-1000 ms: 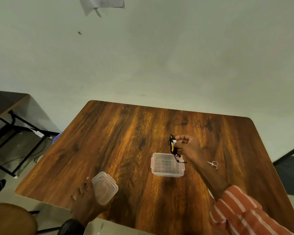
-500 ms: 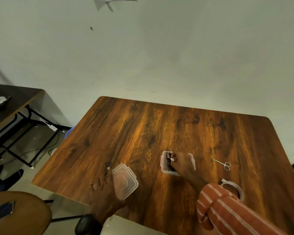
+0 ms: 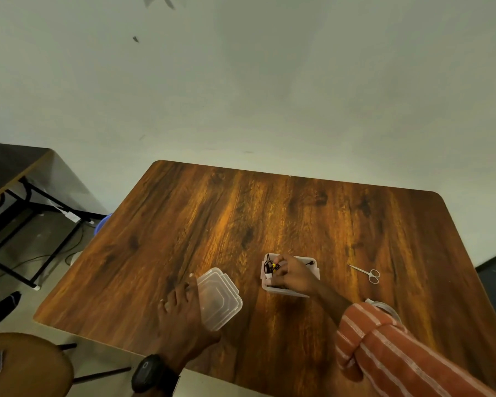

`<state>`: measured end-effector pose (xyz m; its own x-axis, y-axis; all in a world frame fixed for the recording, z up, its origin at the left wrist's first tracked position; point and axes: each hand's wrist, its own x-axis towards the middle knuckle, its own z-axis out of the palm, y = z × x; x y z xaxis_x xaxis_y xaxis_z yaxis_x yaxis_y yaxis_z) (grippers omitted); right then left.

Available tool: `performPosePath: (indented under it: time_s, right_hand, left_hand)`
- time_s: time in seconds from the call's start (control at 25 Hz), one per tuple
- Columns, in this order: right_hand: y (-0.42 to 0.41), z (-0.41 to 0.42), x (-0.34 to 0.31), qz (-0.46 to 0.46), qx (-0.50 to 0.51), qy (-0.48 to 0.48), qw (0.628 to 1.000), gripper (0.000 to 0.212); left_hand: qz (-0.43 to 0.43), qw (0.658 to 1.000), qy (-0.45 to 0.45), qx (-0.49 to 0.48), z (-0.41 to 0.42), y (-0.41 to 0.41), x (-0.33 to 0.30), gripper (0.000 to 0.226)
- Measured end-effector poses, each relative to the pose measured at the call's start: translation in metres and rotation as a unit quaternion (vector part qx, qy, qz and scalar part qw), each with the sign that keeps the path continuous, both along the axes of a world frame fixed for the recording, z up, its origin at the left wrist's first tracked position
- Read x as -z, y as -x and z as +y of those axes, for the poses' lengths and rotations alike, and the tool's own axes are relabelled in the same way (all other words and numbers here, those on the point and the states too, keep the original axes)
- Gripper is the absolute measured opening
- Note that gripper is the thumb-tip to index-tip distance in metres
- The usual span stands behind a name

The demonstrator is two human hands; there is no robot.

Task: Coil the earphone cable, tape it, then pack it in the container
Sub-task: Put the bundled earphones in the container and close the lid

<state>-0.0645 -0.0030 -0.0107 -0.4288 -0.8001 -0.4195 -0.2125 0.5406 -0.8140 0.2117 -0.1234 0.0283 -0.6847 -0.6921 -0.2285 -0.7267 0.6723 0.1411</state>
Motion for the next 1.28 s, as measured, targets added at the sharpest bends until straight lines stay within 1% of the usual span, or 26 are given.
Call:
performPosePath:
  time_s: [0.04, 0.08, 0.16, 0.24, 0.36, 0.4, 0.44, 0.48, 0.52, 0.56, 0.6, 0.68, 0.76, 0.84, 0.88, 0.92, 0.96, 1.0, 1.04, 1.08, 1.12, 1.16, 1.2, 1.28]
  right_hand:
    - [-0.002, 0.000, 0.001, -0.017, 0.008, 0.001, 1.000, 0.056]
    - [-0.007, -0.001, 0.003, -0.014, 0.017, -0.007, 1.000, 0.063]
    - [-0.018, -0.005, 0.011, -0.002, 0.050, 0.002, 0.999, 0.064]
    - [-0.023, -0.011, 0.014, -0.009, 0.121, 0.028, 0.992, 0.051]
    - [-0.010, -0.010, 0.012, -0.047, 0.241, 0.071, 0.967, 0.032]
    - [-0.004, -0.005, 0.011, -0.039, 0.272, 0.062, 0.960, 0.026]
    - [0.004, 0.001, 0.013, 0.007, 0.284, 0.037, 0.958, 0.021]
    - [0.011, 0.008, 0.017, 0.082, 0.263, -0.007, 0.961, 0.017]
    - [0.017, 0.015, 0.021, 0.170, 0.203, -0.053, 0.963, 0.018]
    - [0.020, 0.019, 0.021, 0.244, 0.141, -0.087, 0.955, 0.022]
    - [0.021, 0.020, 0.023, 0.281, 0.108, -0.106, 0.948, 0.026]
    - [0.015, 0.016, 0.013, 0.303, 0.119, -0.083, 0.942, 0.029]
    - [0.012, 0.015, 0.014, 0.299, 0.112, -0.066, 0.945, 0.029]
    - [0.008, 0.020, 0.020, 0.259, 0.027, -0.112, 0.959, 0.029]
    - [0.008, 0.026, 0.022, 0.243, 0.002, -0.122, 0.962, 0.029]
    - [0.011, 0.030, 0.020, 0.238, 0.019, -0.102, 0.966, 0.028]
    - [0.017, 0.033, 0.015, 0.237, 0.071, -0.057, 0.967, 0.025]
    - [0.023, 0.036, 0.009, 0.226, 0.147, 0.003, 0.963, 0.024]
    - [0.030, 0.038, 0.003, 0.202, 0.216, 0.063, 0.953, 0.025]
    - [0.037, 0.040, -0.004, 0.158, 0.260, 0.105, 0.947, 0.030]
    - [0.044, 0.041, -0.012, 0.121, 0.261, 0.137, 0.948, 0.038]
    - [0.049, 0.039, -0.017, 0.103, 0.228, 0.144, 0.957, 0.044]
    - [0.051, 0.035, -0.021, 0.098, 0.181, 0.132, 0.969, 0.046]
    - [0.058, 0.021, -0.020, 0.145, 0.092, 0.065, 0.983, 0.043]
  left_hand:
    - [0.007, 1.000, 0.007, 0.005, 0.001, 0.004, -0.004, 0.129]
    - [0.012, 1.000, 0.013, 0.008, 0.001, 0.007, -0.007, 0.131]
    - [0.011, 1.000, 0.020, 0.011, -0.001, 0.014, -0.009, 0.133]
    - [0.022, 0.999, 0.024, 0.014, -0.005, 0.018, -0.011, 0.133]
    - [0.036, 0.999, 0.011, 0.020, -0.010, 0.019, -0.014, 0.134]
    - [0.034, 0.999, 0.007, 0.021, -0.011, 0.020, -0.016, 0.135]
    - [0.033, 0.999, 0.008, 0.021, -0.010, 0.021, -0.016, 0.137]
    - [0.029, 0.999, 0.009, 0.022, -0.009, 0.023, -0.015, 0.140]
    - [0.027, 0.999, 0.012, 0.026, -0.008, 0.026, -0.013, 0.141]
    - [0.030, 0.999, 0.016, 0.030, -0.007, 0.029, -0.010, 0.138]
    - [0.034, 0.999, 0.016, 0.033, -0.006, 0.033, -0.008, 0.135]
    - [0.041, 0.999, 0.001, 0.031, -0.002, 0.043, -0.010, 0.131]
    - [0.058, 0.998, -0.017, 0.029, 0.000, 0.054, -0.017, 0.128]
    - [0.071, 0.997, -0.028, 0.030, -0.001, 0.065, -0.025, 0.127]
    - [0.072, 0.996, -0.025, 0.034, -0.002, 0.070, -0.028, 0.126]
    - [0.075, 0.996, -0.017, 0.044, -0.002, 0.076, -0.031, 0.125]
    - [0.079, 0.995, -0.018, 0.056, -0.004, 0.083, -0.032, 0.123]
    - [0.084, 0.994, -0.030, 0.070, -0.006, 0.091, -0.032, 0.116]
    - [0.094, 0.990, -0.057, 0.083, -0.007, 0.100, -0.033, 0.105]
    - [0.110, 0.984, -0.113, 0.086, -0.008, 0.110, -0.035, 0.091]
    - [0.132, 0.970, -0.188, 0.078, -0.008, 0.123, -0.040, 0.075]
    - [0.154, 0.948, -0.271, 0.063, -0.009, 0.135, -0.047, 0.061]
    - [0.178, 0.918, -0.352, 0.038, -0.009, 0.146, -0.056, 0.052]
    - [0.229, 0.846, -0.479, -0.041, -0.009, 0.163, -0.073, 0.050]
